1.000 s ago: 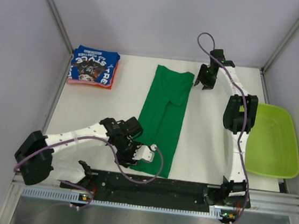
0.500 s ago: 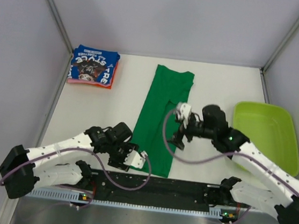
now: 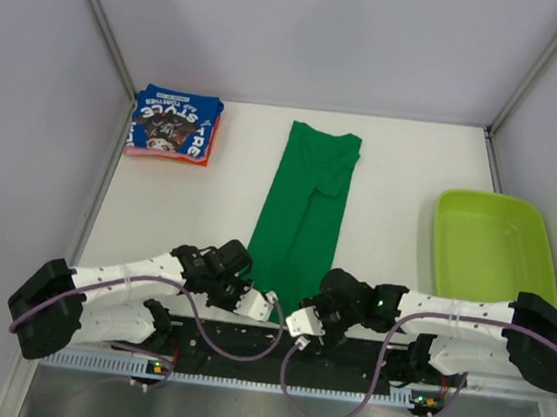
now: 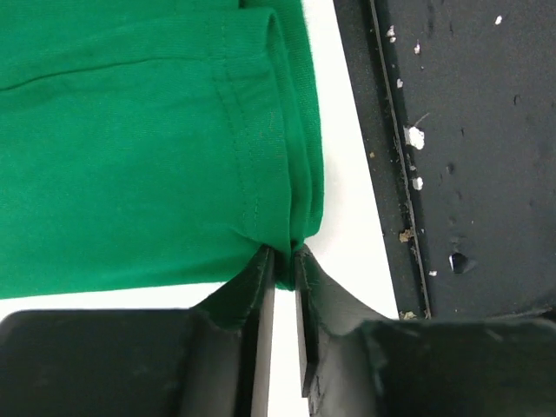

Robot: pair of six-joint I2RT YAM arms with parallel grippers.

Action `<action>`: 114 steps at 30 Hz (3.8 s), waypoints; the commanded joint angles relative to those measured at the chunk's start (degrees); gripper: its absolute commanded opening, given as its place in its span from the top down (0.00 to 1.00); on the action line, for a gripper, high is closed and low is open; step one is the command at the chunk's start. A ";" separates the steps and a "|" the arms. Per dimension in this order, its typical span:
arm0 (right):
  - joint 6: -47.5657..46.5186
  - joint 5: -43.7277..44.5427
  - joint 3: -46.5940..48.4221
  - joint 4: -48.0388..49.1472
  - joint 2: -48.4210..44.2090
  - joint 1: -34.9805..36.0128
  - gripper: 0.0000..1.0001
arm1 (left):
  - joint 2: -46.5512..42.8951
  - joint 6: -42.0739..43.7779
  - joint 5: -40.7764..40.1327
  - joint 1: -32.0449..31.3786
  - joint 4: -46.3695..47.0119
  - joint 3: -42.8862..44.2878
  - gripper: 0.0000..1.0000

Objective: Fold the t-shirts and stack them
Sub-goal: Grab the bottom of the folded rectangular tshirt with both arms, then fold the folded rectangular tshirt in 1/3 of the way, then grab one side of the 2/3 rectangular tshirt with both arms

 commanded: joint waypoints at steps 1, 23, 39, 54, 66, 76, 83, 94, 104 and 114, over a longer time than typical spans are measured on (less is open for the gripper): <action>-2.63 3.70 -1.27 10.25 1.55 1.86 0.41 | 0.42 -1.90 0.19 -1.25 -0.28 0.12 0.89; 6.52 9.06 9.36 22.88 1.70 -26.07 1.00 | 16.65 -15.35 -10.70 16.49 3.48 35.08 1.00; -0.86 7.67 21.14 31.96 23.34 -39.88 1.00 | 47.17 -18.69 -15.63 22.74 4.72 61.47 1.00; 6.66 19.59 30.27 36.17 32.85 -43.13 0.60 | 54.90 -21.41 -26.78 24.05 9.37 69.63 0.54; -7.79 0.19 6.40 23.27 1.48 -33.84 0.26 | 32.17 -3.62 6.05 26.35 4.72 49.13 0.45; -8.17 9.68 6.99 17.72 11.56 -26.88 0.37 | 29.40 1.62 -2.34 18.61 13.58 29.21 0.40; -7.73 10.21 7.43 21.24 17.54 -26.79 0.54 | 37.15 -2.96 -9.30 17.03 14.04 32.03 0.44; -2.72 14.94 9.27 9.04 12.03 -22.59 1.00 | 30.84 -7.53 -6.24 16.85 4.82 30.98 1.00; 7.72 21.89 15.33 -23.74 -5.12 1.13 1.00 | 5.36 -5.42 2.47 12.64 -16.62 20.78 1.00; 18.02 20.84 26.67 -33.34 -8.20 16.63 1.00 | -13.55 -5.33 11.44 11.76 -34.04 23.76 1.00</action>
